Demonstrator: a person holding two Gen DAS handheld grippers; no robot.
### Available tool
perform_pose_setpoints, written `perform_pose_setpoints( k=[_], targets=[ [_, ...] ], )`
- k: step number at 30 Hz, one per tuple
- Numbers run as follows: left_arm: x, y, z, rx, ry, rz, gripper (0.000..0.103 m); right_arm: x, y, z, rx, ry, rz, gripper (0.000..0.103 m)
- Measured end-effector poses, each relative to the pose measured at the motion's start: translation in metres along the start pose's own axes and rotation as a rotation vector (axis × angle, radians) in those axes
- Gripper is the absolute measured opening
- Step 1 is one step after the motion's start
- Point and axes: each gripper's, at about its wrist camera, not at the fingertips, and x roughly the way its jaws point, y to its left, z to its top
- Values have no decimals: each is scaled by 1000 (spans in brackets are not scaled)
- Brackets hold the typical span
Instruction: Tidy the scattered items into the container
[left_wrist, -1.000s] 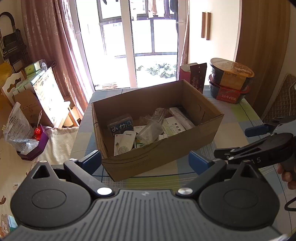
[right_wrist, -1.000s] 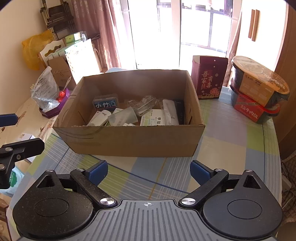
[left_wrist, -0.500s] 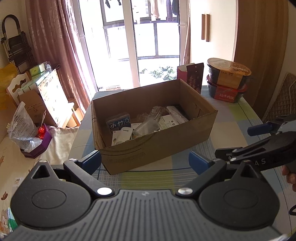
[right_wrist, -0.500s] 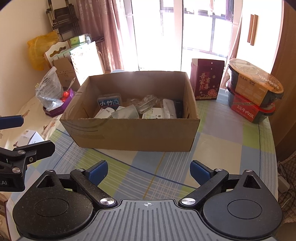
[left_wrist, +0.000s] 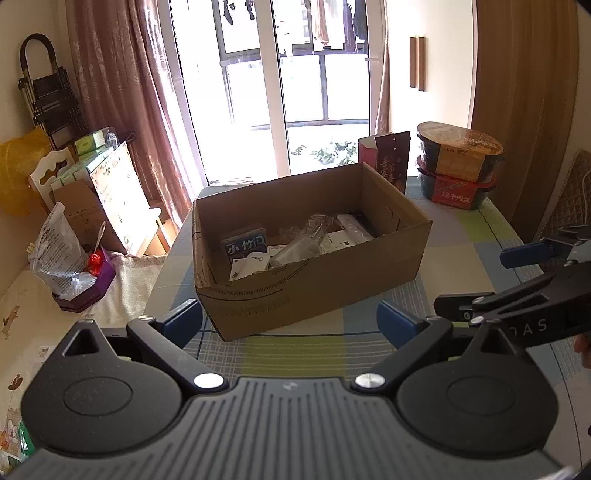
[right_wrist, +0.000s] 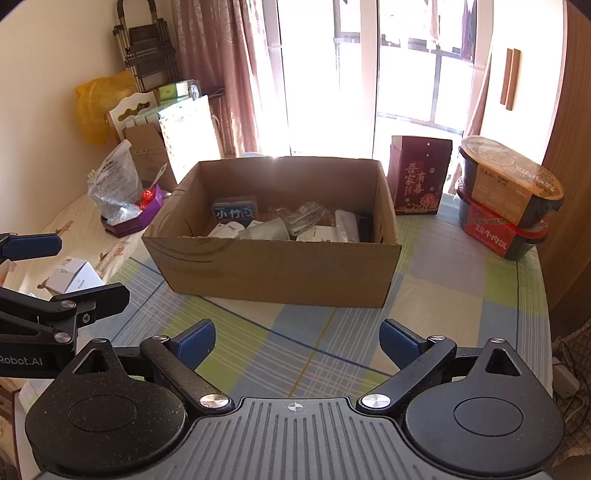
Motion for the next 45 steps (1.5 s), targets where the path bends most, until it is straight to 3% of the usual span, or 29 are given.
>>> perform_pose_setpoints(
  k=[22,45],
  targets=[
    [-13,-24,-13,32,-33,77,100,-23,-14,-21,-10,-49,14,100],
    [-14,-24,-37,21,8,129,102,-17,-6,-44,-50,-31,24,100]
  ],
)
